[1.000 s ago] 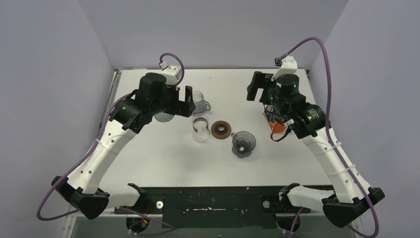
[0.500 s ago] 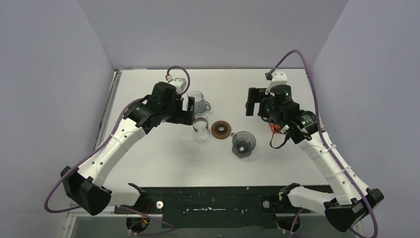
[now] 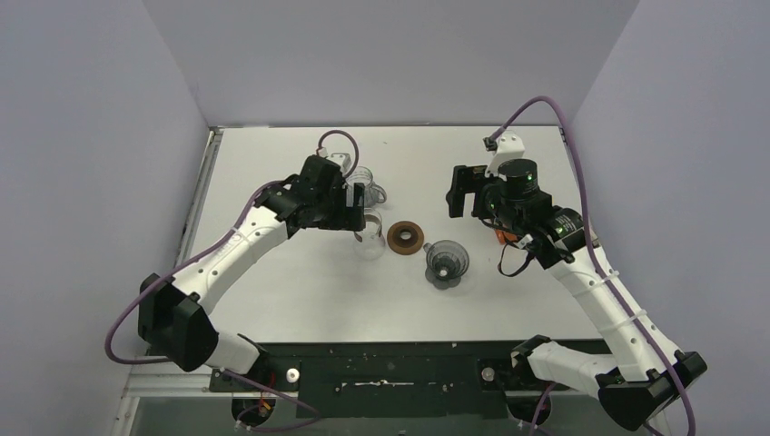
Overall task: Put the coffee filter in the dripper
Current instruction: Pick up the coffee server from the center of the board.
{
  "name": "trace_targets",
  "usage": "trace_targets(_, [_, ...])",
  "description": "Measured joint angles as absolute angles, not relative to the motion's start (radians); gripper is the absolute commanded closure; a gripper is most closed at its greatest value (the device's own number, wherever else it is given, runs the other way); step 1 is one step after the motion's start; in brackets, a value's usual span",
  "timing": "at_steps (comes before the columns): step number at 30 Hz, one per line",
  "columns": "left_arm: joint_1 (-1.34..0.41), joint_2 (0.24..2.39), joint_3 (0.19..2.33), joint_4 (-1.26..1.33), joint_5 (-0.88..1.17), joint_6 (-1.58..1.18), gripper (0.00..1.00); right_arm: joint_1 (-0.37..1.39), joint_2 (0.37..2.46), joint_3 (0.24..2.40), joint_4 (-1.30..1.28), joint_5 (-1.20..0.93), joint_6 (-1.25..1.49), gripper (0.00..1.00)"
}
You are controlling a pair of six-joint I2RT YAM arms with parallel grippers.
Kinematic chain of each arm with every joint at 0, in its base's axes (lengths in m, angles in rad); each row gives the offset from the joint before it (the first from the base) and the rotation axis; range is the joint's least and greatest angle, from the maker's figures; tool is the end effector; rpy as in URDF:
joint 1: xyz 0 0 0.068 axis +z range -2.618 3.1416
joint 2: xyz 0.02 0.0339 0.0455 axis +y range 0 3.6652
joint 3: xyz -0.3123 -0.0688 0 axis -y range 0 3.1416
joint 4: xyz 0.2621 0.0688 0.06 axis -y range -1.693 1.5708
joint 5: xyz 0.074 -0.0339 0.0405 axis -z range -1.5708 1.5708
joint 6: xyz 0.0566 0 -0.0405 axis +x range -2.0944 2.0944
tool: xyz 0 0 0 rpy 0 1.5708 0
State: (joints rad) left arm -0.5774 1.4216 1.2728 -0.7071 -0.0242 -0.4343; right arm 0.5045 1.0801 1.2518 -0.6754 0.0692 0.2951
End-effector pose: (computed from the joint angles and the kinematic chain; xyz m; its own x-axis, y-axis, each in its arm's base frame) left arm 0.2750 -0.1775 0.3442 -0.7980 0.0178 -0.6024 0.2167 0.9412 -0.2593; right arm 0.2077 0.1102 0.4299 -0.5291 0.0393 -0.8476 -0.2878 0.9314 0.2228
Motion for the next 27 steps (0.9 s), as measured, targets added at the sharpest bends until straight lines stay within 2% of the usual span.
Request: trace_targets(27, [-0.577, 1.663, 1.388, -0.699, -0.087, -0.463, 0.58, 0.505, 1.066, 1.213, -0.664, 0.069, 0.295, 0.00])
